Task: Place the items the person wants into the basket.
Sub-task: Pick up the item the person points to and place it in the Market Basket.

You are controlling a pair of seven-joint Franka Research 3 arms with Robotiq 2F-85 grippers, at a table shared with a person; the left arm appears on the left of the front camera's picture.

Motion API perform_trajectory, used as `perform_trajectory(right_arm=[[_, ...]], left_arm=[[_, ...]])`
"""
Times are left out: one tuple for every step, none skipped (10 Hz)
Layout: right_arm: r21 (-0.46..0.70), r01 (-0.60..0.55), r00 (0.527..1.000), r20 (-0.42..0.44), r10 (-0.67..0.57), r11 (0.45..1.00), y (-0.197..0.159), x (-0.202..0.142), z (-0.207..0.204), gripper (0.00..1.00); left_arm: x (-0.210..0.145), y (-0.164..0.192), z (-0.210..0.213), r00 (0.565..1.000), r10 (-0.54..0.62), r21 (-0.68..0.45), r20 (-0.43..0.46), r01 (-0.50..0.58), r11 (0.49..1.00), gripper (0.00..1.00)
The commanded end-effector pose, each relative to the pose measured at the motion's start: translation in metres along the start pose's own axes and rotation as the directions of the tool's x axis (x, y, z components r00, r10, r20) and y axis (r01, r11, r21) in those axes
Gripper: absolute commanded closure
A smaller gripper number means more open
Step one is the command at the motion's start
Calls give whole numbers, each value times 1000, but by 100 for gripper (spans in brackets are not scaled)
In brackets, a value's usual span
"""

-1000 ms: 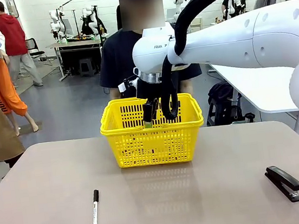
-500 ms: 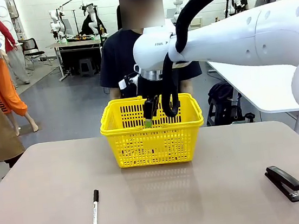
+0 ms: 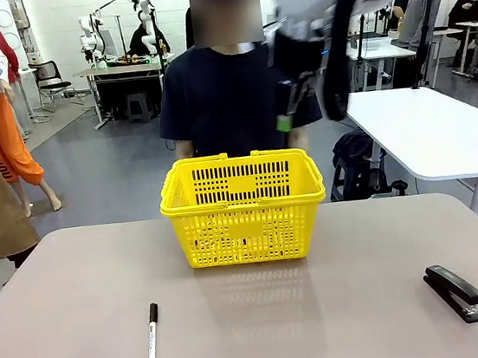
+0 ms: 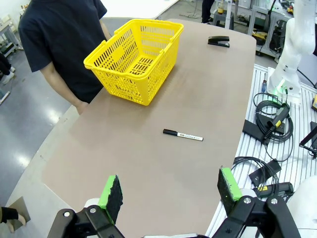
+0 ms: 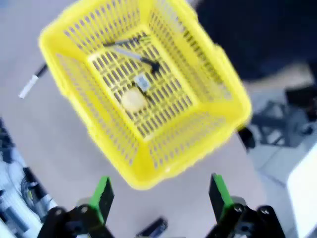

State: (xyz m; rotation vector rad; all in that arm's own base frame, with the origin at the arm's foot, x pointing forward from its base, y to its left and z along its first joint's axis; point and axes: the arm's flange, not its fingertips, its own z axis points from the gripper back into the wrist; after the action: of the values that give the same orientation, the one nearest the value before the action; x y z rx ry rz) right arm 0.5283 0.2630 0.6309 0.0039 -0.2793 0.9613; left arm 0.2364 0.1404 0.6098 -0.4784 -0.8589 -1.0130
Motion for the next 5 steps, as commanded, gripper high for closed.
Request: perform_trajectory(right_arm=[[-11, 128, 992, -9, -128, 992, 33, -99, 5, 0], [-30, 173, 985, -6, -173, 984, 43, -135, 12, 0], [-39, 205, 978, -13, -206, 978, 52, -160, 12, 0], [-35, 235, 972, -10, -235, 971, 59, -181, 9, 0], [-34, 251, 968, -9, -251, 968, 64, -194, 6, 0]], left_arm=[[-1, 0, 1, 1000, -22, -9, 19, 22, 1000, 0], [-1, 0, 1, 1000, -22, -9, 19, 22, 1000, 0], [-1, 0, 1, 1000, -22, -9, 19, 22, 1000, 0], [-1, 0, 1, 1000, -22, -9, 19, 22, 1000, 0], [-1, 0, 1, 1000, -22, -9, 19, 22, 1000, 0]])
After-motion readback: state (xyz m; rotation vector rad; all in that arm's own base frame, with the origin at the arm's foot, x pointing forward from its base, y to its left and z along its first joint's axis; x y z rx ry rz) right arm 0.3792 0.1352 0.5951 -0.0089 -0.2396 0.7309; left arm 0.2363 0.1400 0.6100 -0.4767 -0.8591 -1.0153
